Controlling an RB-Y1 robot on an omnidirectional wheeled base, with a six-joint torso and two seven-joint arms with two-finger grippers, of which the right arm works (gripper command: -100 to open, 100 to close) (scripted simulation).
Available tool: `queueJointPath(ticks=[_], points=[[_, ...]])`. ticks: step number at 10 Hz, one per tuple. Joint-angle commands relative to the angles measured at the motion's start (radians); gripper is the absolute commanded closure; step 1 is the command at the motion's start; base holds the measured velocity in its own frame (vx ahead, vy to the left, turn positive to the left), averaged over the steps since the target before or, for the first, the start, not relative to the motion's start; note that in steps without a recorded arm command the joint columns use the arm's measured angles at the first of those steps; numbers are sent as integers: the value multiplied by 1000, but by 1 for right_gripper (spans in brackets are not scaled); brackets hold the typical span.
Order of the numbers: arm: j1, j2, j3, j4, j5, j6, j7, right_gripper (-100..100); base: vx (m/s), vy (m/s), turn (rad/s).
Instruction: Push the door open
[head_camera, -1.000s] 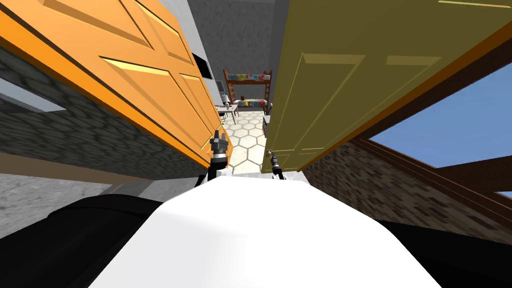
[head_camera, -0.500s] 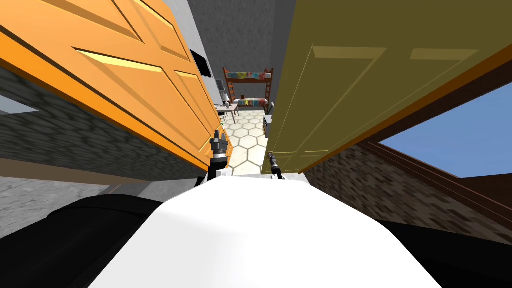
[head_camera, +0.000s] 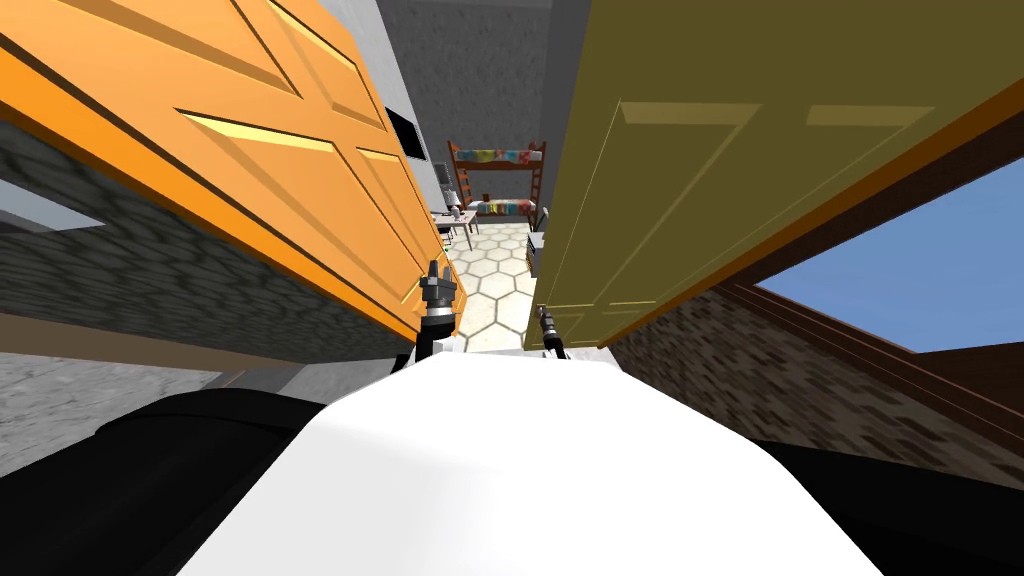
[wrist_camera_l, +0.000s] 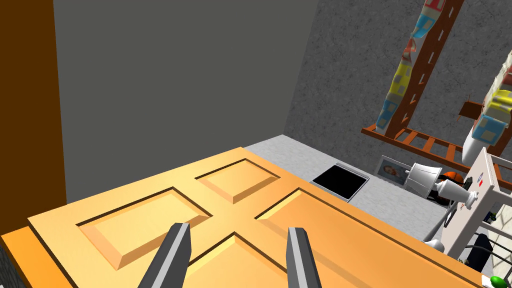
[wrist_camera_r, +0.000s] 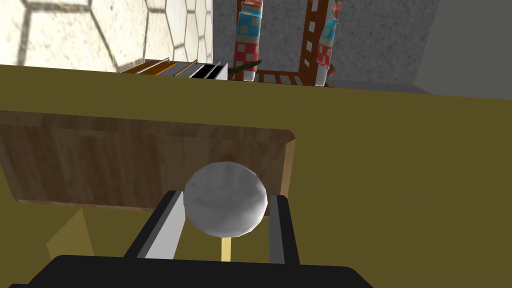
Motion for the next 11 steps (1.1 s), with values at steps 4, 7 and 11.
queueJointPath(ticks=[4,7,11], points=[[12,-34,-26,-29,-13,11,8,100,122,41,-22],[11,-55,-52,-28,-27,10,15,100,186,66,-74],[8,-47,-40,-24,-26,10,10,-100,-127,29,-21]])
